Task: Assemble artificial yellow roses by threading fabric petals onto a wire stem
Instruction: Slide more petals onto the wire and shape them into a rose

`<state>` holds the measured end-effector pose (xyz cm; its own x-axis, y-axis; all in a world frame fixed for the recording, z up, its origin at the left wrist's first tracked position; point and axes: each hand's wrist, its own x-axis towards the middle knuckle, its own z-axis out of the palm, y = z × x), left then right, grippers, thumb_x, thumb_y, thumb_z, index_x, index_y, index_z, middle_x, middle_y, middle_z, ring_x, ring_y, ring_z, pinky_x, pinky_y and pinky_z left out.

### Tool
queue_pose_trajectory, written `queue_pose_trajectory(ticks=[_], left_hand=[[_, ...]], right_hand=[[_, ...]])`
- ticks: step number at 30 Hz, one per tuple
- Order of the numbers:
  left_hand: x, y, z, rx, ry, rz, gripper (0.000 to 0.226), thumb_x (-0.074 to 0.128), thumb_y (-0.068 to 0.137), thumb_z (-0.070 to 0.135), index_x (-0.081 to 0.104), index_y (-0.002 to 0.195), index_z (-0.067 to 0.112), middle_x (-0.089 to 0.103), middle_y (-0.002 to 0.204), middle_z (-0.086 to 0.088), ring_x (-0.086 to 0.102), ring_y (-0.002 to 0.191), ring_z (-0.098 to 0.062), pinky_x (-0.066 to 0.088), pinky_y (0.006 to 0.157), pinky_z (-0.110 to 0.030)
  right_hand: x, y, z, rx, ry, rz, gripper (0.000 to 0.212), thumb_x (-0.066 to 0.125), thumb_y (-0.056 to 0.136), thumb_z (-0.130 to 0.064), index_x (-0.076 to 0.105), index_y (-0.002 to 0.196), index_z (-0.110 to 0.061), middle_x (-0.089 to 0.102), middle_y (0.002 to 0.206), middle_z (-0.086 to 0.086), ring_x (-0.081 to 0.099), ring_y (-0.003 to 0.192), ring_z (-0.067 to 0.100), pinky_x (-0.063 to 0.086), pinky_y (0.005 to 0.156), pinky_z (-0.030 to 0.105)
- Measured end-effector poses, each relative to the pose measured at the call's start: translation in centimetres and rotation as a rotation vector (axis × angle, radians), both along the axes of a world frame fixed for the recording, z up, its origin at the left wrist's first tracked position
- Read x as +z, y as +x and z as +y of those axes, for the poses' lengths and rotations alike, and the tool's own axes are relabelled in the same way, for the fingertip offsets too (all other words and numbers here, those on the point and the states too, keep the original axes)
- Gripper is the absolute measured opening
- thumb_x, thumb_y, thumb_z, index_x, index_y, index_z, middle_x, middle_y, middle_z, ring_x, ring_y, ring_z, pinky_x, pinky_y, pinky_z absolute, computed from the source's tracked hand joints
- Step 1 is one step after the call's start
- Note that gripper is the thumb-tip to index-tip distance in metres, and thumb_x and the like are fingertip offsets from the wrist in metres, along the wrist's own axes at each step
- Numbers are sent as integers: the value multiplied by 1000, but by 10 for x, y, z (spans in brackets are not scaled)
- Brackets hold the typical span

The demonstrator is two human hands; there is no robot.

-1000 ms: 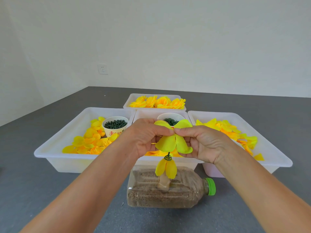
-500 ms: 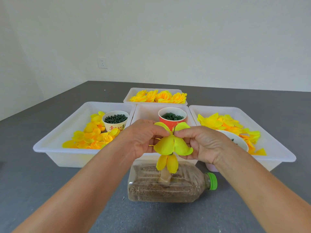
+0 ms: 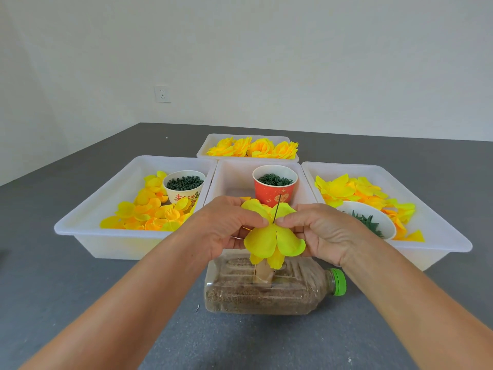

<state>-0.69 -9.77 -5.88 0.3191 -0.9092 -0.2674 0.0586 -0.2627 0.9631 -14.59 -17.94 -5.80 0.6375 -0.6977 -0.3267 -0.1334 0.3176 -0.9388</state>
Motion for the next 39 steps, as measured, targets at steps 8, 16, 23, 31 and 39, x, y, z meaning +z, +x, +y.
queue_pose_trajectory(ticks=[8,16,23,31,39], left_hand=[[0,-1,1,-7,5,-21,26,67,79,1,64,103,8,69,87,-9,62,73,-21,52,78,-36],[-4,-3,2,-5,34,-39,31,69,76,-1,63,106,5,67,85,-9,60,74,-21,51,69,-31],[-4,-2,1,54,57,-82,13,70,79,14,63,90,13,66,73,-1,58,62,-14,44,58,-24],[-10,-4,2,96,69,-154,16,73,74,6,59,75,13,58,73,-1,52,70,-14,42,61,-25],[-5,-10,8,57,-183,-383,26,75,71,3,69,79,27,60,82,0,50,70,-10,43,63,-17]], right_hand=[[-1,-1,-4,13,-25,84,36,64,79,1,60,115,2,65,111,24,64,99,36,52,80,43],[-1,-1,-3,0,-65,150,40,69,76,-1,61,116,-3,66,109,21,63,79,26,52,60,30],[3,-2,-5,27,-115,205,38,69,76,-2,64,113,-2,67,111,21,62,87,28,52,80,40],[1,0,-5,49,-113,199,43,67,77,3,60,119,-3,64,115,22,59,85,26,48,68,31],[1,2,-4,54,-106,188,39,67,75,5,64,114,-1,66,104,19,61,84,26,50,81,38]])
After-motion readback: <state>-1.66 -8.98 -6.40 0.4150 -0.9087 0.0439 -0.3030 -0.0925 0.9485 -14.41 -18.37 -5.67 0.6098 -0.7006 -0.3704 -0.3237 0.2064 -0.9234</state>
